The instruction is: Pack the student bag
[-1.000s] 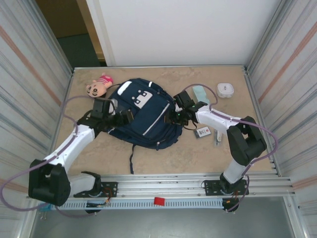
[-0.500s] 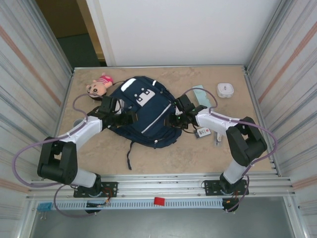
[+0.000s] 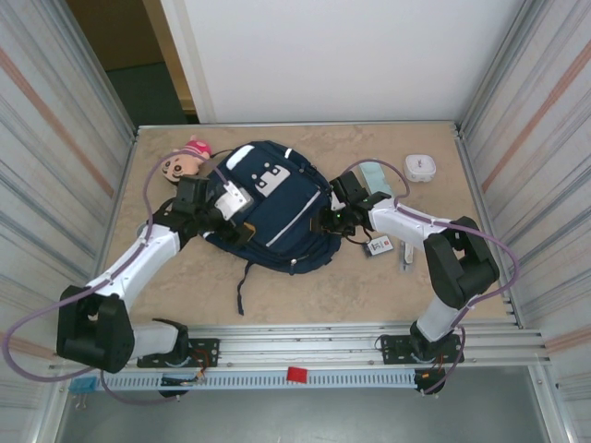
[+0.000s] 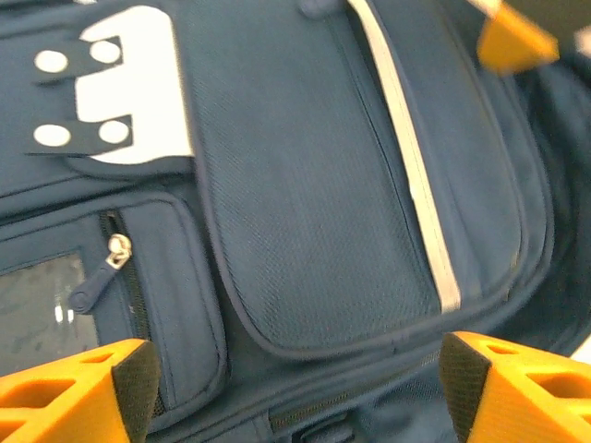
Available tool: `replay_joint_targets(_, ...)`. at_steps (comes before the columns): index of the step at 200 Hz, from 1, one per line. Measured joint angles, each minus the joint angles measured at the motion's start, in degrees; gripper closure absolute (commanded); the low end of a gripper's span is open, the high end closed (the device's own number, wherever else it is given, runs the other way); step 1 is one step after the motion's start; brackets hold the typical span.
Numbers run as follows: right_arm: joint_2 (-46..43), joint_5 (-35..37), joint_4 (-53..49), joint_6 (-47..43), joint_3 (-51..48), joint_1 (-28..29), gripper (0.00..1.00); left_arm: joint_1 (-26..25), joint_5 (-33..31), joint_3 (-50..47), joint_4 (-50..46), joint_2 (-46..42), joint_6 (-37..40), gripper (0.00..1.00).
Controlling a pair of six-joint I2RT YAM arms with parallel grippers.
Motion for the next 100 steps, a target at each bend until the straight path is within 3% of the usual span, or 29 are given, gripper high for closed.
replay_joint_targets(54,0.0,-0.4,-0.9,-2.1,0.5,-1.4,0.58,-2.5,0.0,-2.8,-2.2,1.8,22.7,0.19)
replay_joint_targets(100,0.0,-0.5,-1.7,-2.5,1.2,-2.1,0.58,-12.7,-0.5,-3.1,-1.7,4.5,30.8,0.2)
